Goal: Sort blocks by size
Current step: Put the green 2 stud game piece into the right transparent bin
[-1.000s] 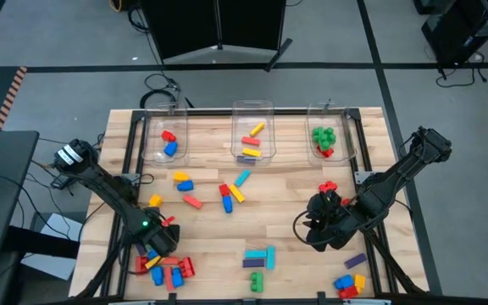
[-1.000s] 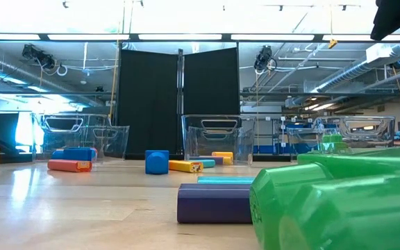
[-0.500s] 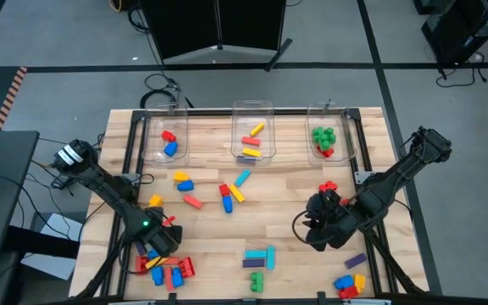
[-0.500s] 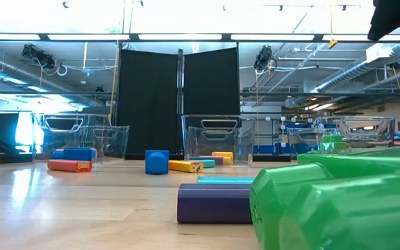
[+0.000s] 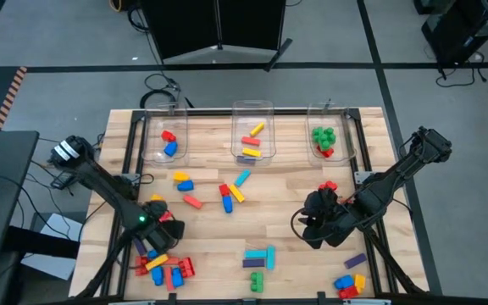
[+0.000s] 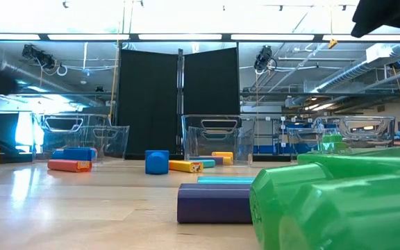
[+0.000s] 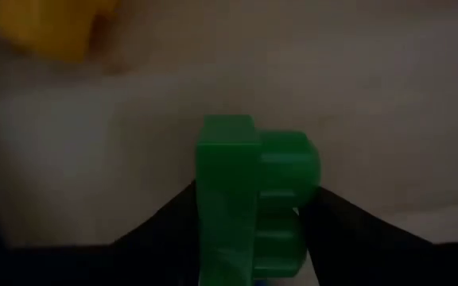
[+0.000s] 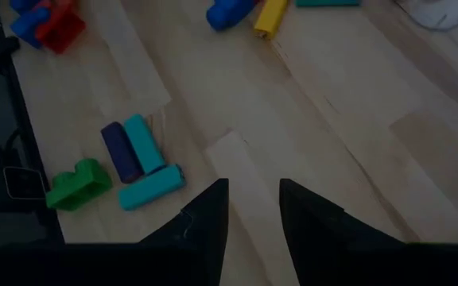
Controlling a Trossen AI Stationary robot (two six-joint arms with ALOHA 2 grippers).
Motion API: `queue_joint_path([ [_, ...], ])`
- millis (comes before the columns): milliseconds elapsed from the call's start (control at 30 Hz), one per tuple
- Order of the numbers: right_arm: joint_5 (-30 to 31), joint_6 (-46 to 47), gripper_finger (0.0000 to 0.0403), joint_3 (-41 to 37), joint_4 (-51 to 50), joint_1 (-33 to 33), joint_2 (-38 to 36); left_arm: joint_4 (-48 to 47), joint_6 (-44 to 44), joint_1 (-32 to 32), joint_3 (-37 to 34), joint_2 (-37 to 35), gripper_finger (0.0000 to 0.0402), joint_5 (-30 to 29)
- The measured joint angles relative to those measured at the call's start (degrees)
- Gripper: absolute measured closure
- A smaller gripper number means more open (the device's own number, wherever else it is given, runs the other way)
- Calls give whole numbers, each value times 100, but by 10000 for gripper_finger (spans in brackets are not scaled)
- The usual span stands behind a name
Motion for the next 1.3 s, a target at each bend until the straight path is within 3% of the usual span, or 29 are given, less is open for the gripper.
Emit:
queue_joint_path([
  [267, 529, 50, 279, 0, 373, -40, 0, -26, 839, 169, 9, -1129, 224, -1993],
  [533, 809, 48, 274, 0, 1119, -433, 90, 82, 2510, 702, 18, -2098, 224, -3071],
  [767, 704, -224, 254, 0, 1866, -1026, 370, 989, 5011, 1524, 20, -2794, 224, -3485],
  [967, 541, -1000, 219, 0, 3560, -1429, 860, 2608, 7485, 2450, 27, -3168, 224, -3112],
  [1100, 486, -1325, 189, -2, 4398, -1646, 1074, 3349, 8465, 3274, 33, -3182, 224, -1903],
  [1300, 491, -1164, 151, -2, 4448, -1803, 1020, 3863, 9240, 4398, 31, -2804, 224, -86],
])
